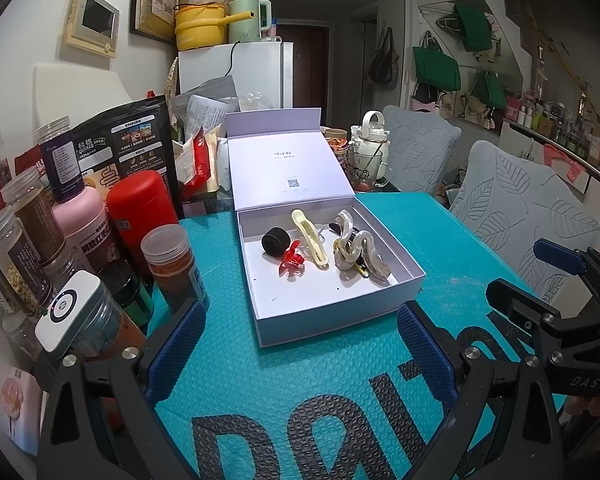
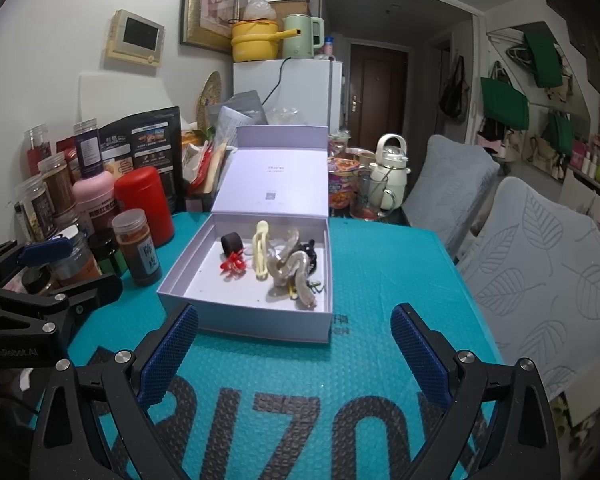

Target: Organize rigid objects

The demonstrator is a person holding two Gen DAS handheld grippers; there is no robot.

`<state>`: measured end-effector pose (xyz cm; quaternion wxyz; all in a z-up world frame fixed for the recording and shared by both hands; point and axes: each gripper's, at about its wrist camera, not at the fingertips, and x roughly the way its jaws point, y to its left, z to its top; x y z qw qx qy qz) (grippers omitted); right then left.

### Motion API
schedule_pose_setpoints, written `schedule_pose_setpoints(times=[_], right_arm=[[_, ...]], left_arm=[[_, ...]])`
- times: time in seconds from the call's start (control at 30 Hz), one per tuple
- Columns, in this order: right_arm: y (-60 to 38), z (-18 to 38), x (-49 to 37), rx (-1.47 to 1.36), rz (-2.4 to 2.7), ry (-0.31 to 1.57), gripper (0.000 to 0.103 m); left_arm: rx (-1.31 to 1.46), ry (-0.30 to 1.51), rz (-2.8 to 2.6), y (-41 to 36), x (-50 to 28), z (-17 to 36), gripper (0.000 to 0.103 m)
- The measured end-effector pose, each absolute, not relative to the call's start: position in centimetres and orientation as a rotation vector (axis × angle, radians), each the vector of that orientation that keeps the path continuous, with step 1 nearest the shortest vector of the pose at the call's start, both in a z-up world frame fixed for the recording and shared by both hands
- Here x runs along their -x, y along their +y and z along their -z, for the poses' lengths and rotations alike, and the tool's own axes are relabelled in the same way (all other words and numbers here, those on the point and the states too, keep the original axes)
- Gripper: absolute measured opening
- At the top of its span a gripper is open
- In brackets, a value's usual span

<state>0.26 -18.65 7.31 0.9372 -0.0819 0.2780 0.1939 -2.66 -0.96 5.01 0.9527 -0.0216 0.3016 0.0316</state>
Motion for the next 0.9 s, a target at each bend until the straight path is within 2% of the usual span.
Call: schedule_pose_setpoints(times=[0.9], right_arm=[[-19.10, -7.47, 0.53, 0.165, -0.380, 0.568, 0.099]], left_arm=[[0.027, 0.621, -0.115, -0.80, 3.07, -5.05, 0.098]])
